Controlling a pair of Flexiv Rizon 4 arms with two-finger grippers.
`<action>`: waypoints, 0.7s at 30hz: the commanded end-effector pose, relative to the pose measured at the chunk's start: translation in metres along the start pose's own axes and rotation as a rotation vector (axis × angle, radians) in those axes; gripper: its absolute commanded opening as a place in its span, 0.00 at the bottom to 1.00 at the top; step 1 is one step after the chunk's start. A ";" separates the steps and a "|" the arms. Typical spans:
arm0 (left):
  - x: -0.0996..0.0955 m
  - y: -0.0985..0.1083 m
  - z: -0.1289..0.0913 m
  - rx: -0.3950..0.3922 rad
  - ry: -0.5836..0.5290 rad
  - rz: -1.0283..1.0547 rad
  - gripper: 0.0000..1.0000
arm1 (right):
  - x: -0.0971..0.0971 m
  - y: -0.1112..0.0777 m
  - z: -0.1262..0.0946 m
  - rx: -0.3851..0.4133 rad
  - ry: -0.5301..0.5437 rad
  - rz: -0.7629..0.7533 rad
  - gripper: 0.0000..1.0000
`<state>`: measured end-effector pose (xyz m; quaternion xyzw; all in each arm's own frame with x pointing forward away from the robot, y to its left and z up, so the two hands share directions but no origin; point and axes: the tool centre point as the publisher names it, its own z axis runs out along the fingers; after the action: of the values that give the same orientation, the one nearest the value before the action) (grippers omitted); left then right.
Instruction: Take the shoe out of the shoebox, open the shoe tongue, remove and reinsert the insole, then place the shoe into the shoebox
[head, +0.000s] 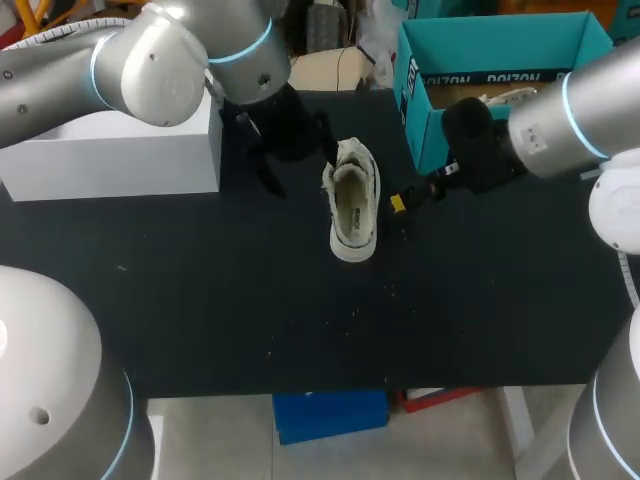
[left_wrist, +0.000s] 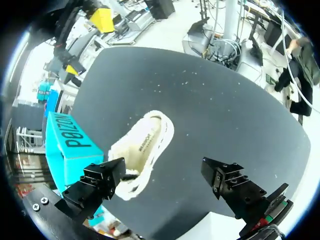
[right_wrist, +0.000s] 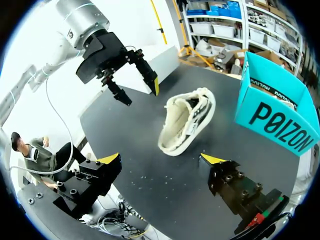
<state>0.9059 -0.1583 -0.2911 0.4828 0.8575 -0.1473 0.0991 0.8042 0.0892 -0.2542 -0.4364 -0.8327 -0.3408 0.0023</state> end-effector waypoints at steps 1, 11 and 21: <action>0.019 0.015 -0.007 0.034 -0.172 -0.682 1.00 | 0.000 0.001 0.000 0.002 0.000 0.000 1.00; 0.047 0.028 -0.025 -0.103 -0.258 -0.916 1.00 | 0.000 0.001 0.000 0.002 0.000 0.000 1.00; 0.041 0.037 -0.023 -0.238 -0.268 -0.895 1.00 | 0.000 0.001 0.000 0.002 0.000 0.000 1.00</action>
<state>0.9202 -0.0950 -0.2862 0.1579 0.9631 -0.1735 0.1317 0.8042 0.0892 -0.2542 -0.4364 -0.8327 -0.3408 0.0023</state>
